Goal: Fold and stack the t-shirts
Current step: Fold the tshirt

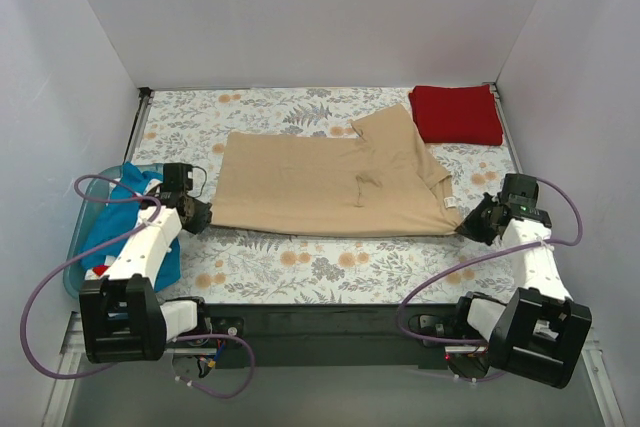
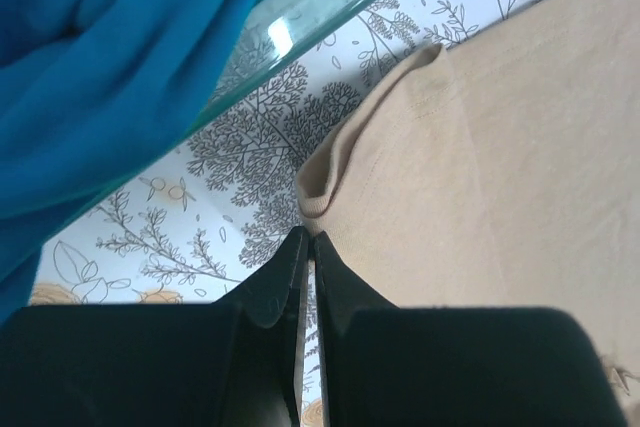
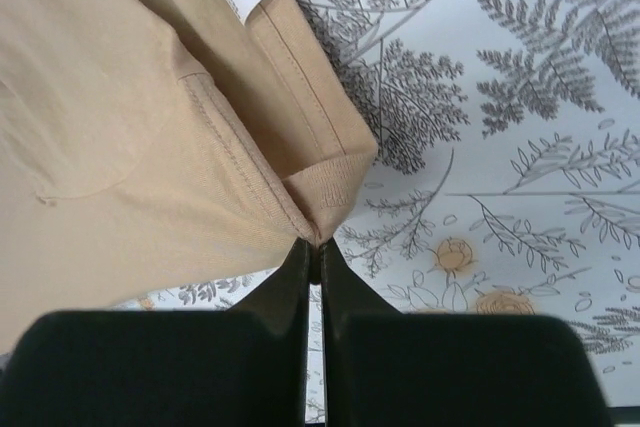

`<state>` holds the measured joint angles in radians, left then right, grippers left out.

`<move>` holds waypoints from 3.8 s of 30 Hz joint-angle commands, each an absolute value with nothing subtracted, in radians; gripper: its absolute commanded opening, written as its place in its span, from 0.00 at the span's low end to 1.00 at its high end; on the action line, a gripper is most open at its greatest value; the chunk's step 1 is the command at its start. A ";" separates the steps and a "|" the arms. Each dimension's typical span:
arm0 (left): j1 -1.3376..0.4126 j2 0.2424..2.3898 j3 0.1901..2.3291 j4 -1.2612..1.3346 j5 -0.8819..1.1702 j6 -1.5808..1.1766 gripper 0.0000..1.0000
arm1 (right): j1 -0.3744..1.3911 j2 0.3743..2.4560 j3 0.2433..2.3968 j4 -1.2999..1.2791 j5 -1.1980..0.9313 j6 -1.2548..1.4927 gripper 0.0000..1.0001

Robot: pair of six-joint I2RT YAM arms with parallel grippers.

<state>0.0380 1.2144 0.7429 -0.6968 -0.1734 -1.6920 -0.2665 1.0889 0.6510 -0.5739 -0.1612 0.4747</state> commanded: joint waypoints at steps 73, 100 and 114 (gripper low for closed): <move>-0.181 2.454 2.074 -0.732 -0.635 -1.316 0.14 | 0.129 1.919 1.516 -0.244 -0.146 0.176 0.94; -0.078 2.364 1.959 -0.732 -0.657 -1.313 0.00 | 0.133 2.242 1.854 -0.310 -0.107 0.084 0.73; -0.064 2.353 1.936 -0.706 -0.592 -1.318 0.00 | 0.133 2.354 1.924 -0.321 -0.066 0.097 0.61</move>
